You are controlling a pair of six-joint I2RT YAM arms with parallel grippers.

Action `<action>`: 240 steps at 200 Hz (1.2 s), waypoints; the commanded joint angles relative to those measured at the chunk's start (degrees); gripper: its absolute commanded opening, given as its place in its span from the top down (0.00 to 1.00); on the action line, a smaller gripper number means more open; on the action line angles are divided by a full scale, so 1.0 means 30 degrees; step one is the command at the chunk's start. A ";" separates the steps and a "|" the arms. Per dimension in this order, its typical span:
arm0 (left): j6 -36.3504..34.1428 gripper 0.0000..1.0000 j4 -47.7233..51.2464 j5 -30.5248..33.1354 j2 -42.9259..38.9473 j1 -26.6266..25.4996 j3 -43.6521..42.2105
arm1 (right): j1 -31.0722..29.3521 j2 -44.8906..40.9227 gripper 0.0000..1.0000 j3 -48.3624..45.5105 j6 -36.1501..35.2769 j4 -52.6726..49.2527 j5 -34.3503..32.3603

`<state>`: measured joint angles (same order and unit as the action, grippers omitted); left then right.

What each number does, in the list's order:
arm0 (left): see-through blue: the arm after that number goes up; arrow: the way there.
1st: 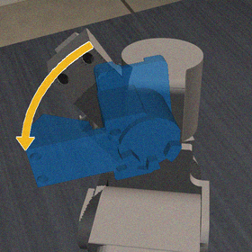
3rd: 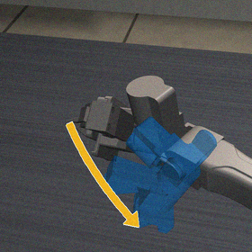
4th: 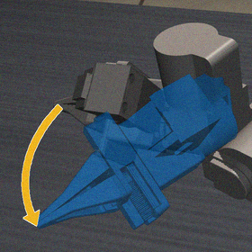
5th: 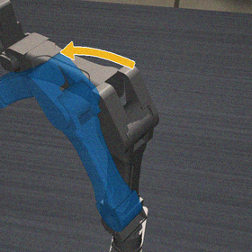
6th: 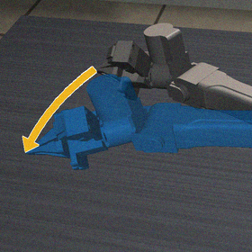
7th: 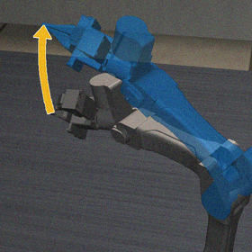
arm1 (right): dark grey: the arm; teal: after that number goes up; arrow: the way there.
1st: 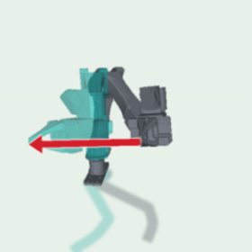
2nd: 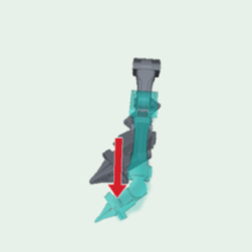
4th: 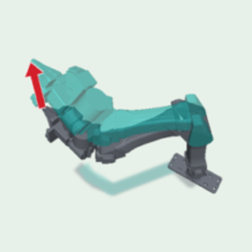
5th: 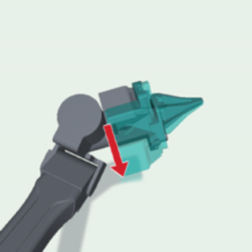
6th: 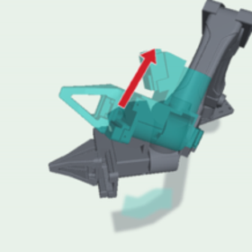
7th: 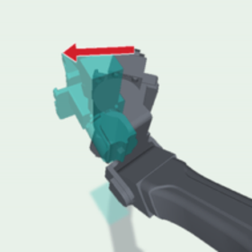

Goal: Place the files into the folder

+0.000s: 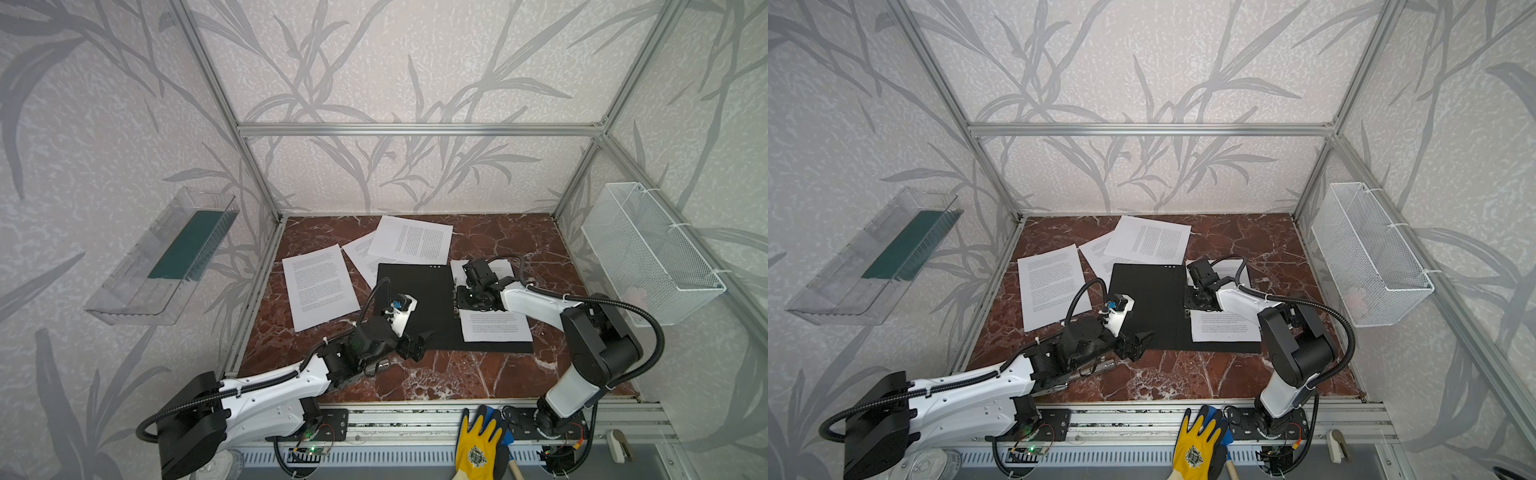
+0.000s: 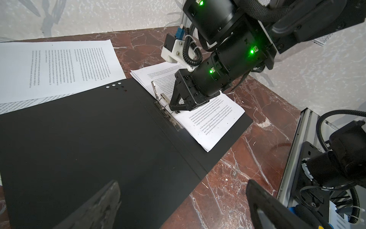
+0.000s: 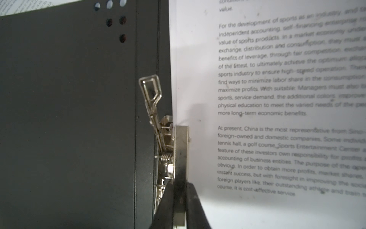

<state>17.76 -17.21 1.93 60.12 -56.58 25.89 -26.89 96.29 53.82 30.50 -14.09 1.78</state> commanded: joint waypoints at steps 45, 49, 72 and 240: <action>-0.0024 0.01 -0.0064 0.0439 0.0168 -0.0009 0.0661 | -0.0049 0.0269 0.68 0.1210 -0.0231 0.0157 -0.0139; -0.0030 0.01 -0.0036 0.0441 0.0194 -0.0008 0.0707 | -0.0043 0.0202 0.66 0.1268 -0.0281 0.0113 -0.0197; 0.0013 0.01 0.0112 0.0468 0.0478 -0.0008 0.0831 | 0.0079 -0.0312 0.54 0.2083 -0.0943 -0.0356 -0.0748; 0.1104 0.01 0.7434 -0.4280 1.1432 0.1143 0.8111 | 0.4805 1.3927 0.35 2.2911 -0.7124 -1.1706 -0.0533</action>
<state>20.16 -0.89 -7.49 91.72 -54.17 46.83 -12.43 135.57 117.84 12.08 -42.28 0.47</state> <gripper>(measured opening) 0.991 0.654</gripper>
